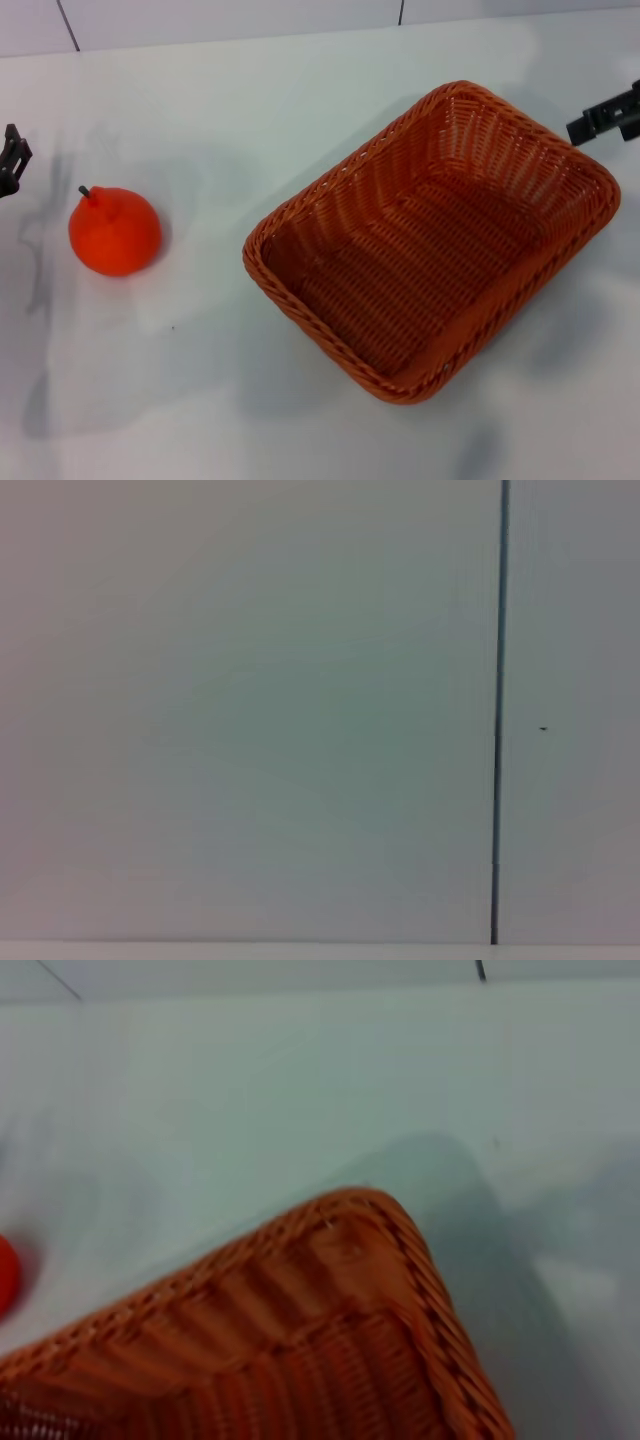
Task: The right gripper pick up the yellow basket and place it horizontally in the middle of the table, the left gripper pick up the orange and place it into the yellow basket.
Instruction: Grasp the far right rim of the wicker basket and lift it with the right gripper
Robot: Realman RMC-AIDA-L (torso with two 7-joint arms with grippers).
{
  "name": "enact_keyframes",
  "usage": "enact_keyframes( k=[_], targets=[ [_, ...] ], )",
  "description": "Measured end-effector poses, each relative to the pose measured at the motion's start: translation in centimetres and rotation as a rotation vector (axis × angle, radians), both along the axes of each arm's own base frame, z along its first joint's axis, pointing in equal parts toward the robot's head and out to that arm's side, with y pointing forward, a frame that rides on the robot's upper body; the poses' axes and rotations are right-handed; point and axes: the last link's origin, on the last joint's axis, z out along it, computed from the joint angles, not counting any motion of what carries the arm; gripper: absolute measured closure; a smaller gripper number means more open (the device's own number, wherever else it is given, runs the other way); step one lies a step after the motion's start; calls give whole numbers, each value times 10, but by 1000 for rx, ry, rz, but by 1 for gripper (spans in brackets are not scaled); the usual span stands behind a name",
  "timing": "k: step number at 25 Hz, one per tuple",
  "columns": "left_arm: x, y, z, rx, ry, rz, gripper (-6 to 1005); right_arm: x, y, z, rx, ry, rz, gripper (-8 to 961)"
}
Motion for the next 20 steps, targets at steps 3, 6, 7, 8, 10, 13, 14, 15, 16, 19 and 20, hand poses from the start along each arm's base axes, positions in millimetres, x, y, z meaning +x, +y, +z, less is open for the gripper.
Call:
enact_keyframes(
  k=[3,6,7,8,10,13,14,15,16,19,20],
  targets=[
    [0,0,0,3,0,-2,94,2,-2,1,-11,-22,-18,9],
    [0,0,0,0,1,-3,94,6,-3,3,-11,-44,-32,9],
    [0,0,0,0,1,-2,94,8,-3,3,-9,-48,-35,10],
    [0,0,0,0,1,-2,94,8,-3,4,-8,-51,-35,10],
    [0,0,0,1,1,-2,94,9,-3,4,-10,-57,-32,10],
    [0,0,1,2,2,-3,94,11,-1,4,3,-63,-27,10],
    [0,0,1,2,3,-4,94,11,0,3,12,-66,-25,10],
    [1,1,1,2,3,-5,94,12,2,3,19,-67,-23,10],
    [1,1,1,2,3,-7,95,13,3,2,25,-68,-21,10],
    [2,2,1,2,4,-10,95,15,7,-3,32,-71,-13,10],
    [3,3,1,2,3,-11,95,15,9,-4,34,-72,-9,10]
  ],
)
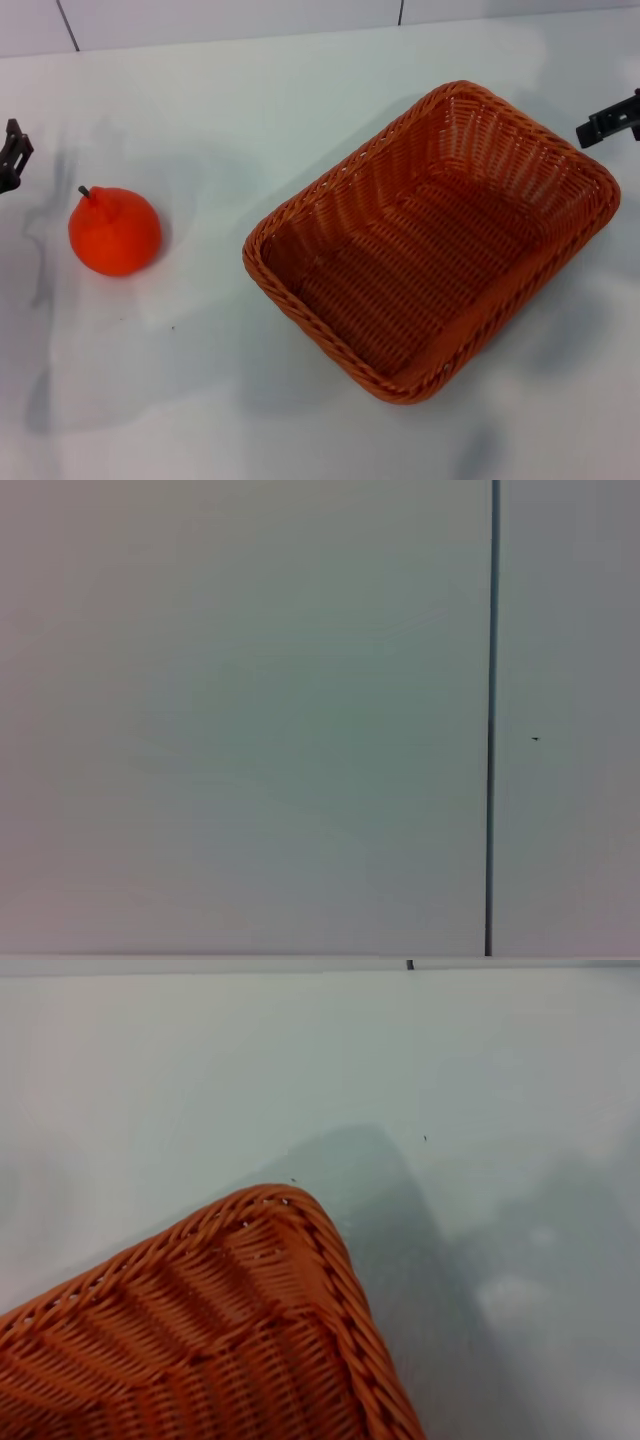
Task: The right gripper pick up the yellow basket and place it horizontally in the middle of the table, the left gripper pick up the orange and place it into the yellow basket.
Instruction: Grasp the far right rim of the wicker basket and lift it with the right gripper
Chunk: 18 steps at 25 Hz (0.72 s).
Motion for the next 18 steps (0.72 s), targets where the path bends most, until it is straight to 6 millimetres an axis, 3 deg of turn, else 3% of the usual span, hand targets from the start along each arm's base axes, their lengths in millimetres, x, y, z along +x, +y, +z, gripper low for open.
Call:
enact_keyframes(
  k=[18],
  targets=[
    [6,4,-3,-3,-7,-15,95,-9,23,-36,-28,-4,92,11]
  ],
)
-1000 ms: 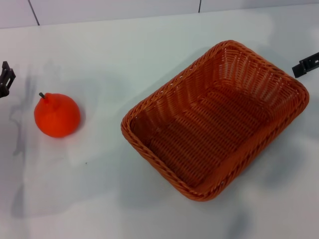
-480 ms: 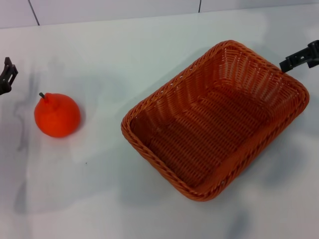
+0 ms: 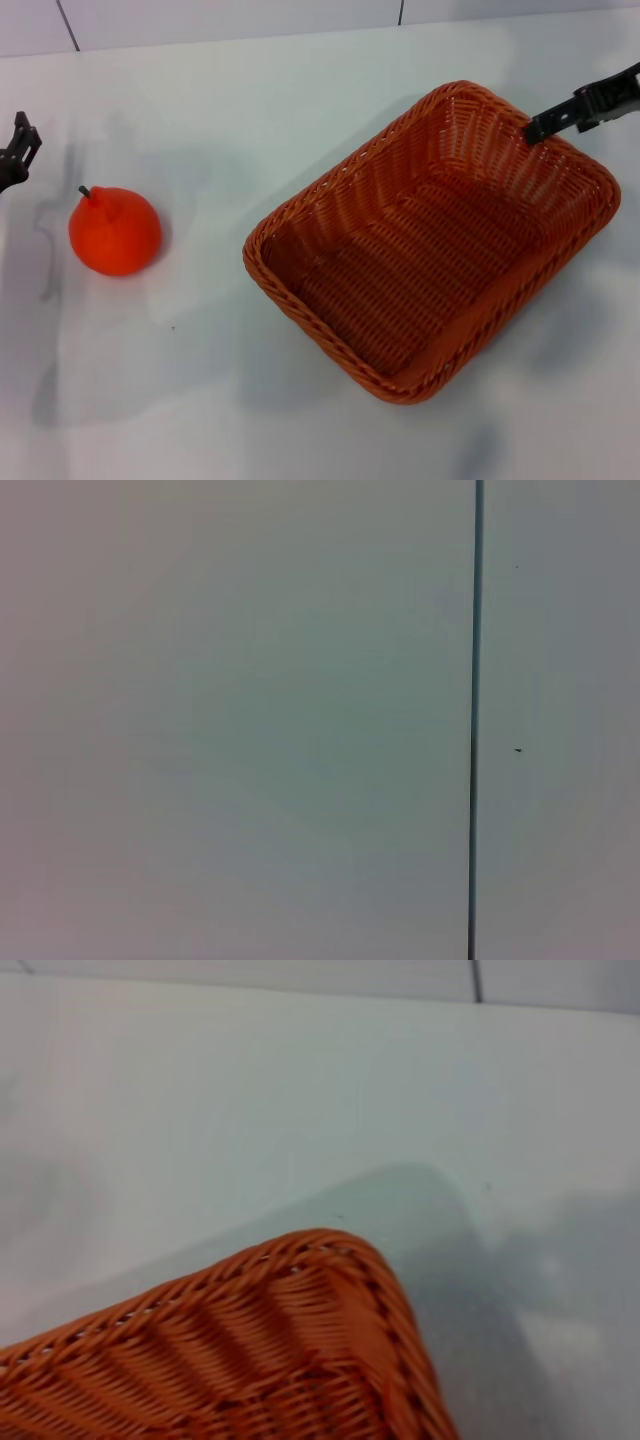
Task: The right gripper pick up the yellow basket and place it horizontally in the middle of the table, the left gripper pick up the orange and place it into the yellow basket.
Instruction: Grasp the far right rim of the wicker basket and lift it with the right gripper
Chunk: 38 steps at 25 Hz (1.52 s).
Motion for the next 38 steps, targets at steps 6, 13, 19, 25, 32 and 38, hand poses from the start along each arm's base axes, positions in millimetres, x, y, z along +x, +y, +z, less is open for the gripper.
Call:
enact_keyframes(
  k=[6,13,19,25,32,38],
  targets=[
    [0,-1,-1,-1,-3,2,95,0,1,-12,-21,-4,7,11],
    [-1,-2,-2,-2,-5,4,95,5,2,-20,-24,-4,-3,21],
    [-1,-3,-2,-3,-5,6,95,10,3,-26,-22,-6,-8,30],
    [-1,-3,-3,-4,-8,6,95,12,3,-28,-21,-12,-14,39],
    [0,-2,-3,-5,-9,4,95,13,3,-28,-15,-12,-31,111],
    [1,-2,-4,-6,-10,2,95,13,2,-27,-18,-15,-40,337]
  ],
)
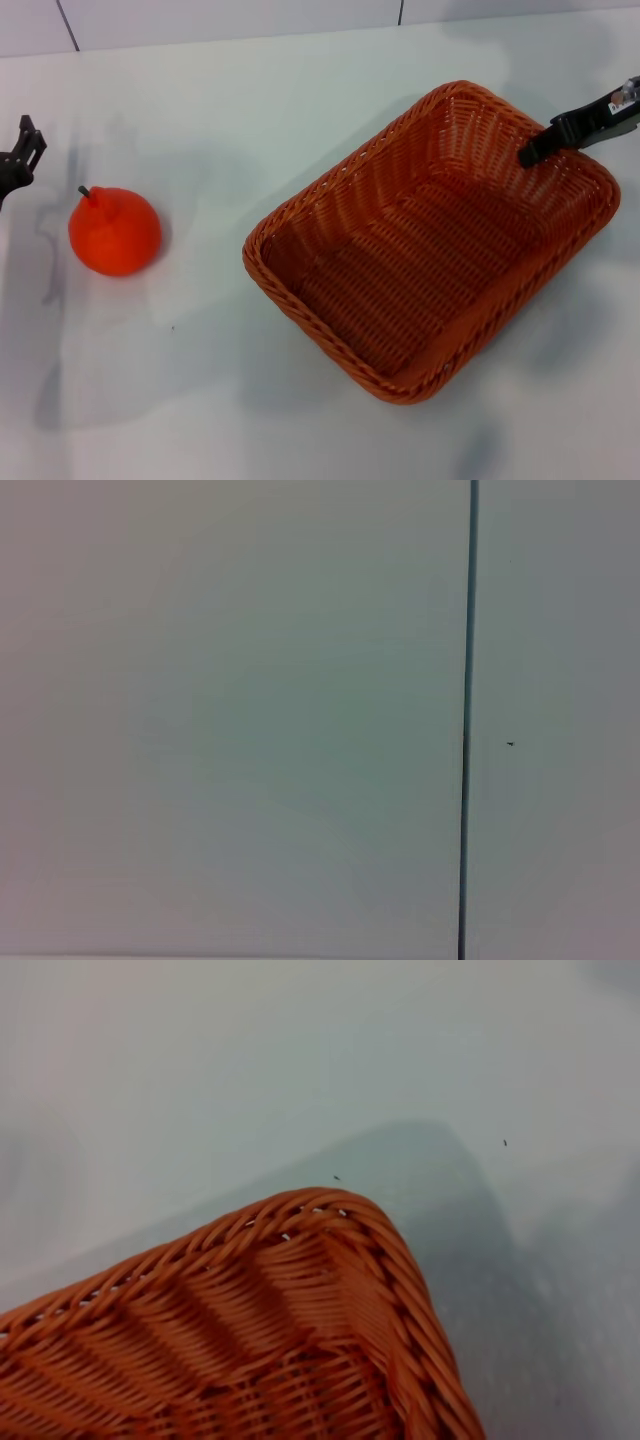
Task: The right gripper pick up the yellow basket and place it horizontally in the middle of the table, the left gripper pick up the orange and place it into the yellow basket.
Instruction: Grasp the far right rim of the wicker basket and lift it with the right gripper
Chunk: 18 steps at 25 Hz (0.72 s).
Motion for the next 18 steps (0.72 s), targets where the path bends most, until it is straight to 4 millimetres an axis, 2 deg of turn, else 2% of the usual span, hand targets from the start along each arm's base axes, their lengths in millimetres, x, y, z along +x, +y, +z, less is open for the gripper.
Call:
enact_keyframes(
  k=[3,6,18],
  targets=[
    [0,0,0,0,0,0,95,-1,-1,-2,-14,-13,6,479],
    [0,0,0,0,-1,0,95,-2,-1,-4,-32,-30,16,708],
    [0,-1,-1,0,-2,0,94,-7,0,-5,-42,-38,24,742]
  ],
)
